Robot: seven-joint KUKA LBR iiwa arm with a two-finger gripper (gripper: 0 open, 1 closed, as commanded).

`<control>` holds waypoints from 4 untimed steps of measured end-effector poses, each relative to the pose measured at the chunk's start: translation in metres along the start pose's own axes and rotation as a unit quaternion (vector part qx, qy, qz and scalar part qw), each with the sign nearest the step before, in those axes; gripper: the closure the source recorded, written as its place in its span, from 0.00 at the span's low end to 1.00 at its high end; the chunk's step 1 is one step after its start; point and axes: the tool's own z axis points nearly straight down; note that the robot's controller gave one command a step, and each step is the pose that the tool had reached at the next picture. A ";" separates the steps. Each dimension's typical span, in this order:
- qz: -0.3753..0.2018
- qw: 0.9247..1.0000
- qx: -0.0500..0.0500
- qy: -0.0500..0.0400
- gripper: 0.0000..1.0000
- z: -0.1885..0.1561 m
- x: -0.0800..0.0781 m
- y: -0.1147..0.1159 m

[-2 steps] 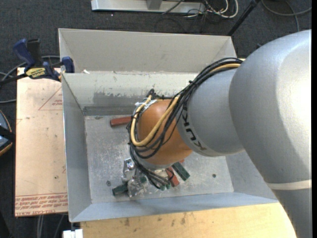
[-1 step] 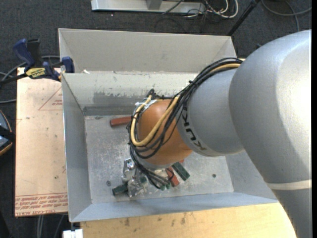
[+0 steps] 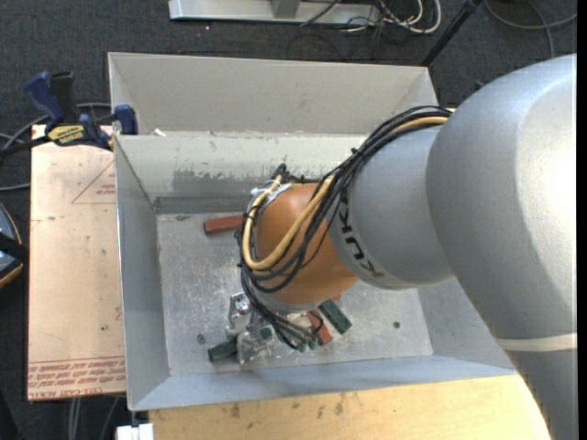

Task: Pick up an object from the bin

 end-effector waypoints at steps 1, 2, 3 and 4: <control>0.000 1.000 0.000 0.008 1.00 -0.022 0.003 0.000; 0.000 1.000 0.000 0.006 1.00 -0.038 0.002 0.000; 0.000 1.000 0.000 0.006 1.00 -0.049 0.002 0.000; 0.000 1.000 0.000 0.007 1.00 -0.060 0.002 0.001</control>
Offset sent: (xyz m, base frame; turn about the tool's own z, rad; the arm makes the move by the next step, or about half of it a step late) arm -0.0001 0.0000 0.0217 0.0000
